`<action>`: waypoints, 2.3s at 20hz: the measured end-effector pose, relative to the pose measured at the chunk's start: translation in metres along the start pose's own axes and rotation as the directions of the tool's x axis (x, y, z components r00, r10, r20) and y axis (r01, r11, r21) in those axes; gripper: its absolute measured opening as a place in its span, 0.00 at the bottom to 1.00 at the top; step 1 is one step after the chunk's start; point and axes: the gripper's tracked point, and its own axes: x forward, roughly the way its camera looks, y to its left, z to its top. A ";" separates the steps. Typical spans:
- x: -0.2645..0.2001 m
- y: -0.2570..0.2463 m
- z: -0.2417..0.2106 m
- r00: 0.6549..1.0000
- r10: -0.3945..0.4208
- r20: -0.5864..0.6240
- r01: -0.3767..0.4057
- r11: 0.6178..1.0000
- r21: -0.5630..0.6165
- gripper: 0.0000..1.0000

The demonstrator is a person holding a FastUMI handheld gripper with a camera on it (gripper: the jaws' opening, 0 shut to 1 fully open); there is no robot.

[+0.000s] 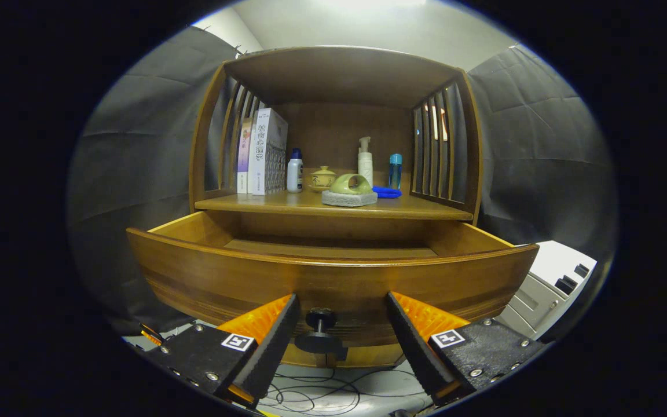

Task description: Pull open the drawer, take out the items inside it, and place them on the countertop above the cabinet.

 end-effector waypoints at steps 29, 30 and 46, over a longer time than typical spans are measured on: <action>0.129 -0.004 0.032 1.000 -0.002 0.022 0.002 1.000 -0.001 0.95; 0.132 -0.004 0.033 1.000 -0.003 0.022 0.003 1.000 0.000 0.95; 0.132 -0.012 0.047 0.996 0.021 0.085 -0.024 0.999 0.034 0.96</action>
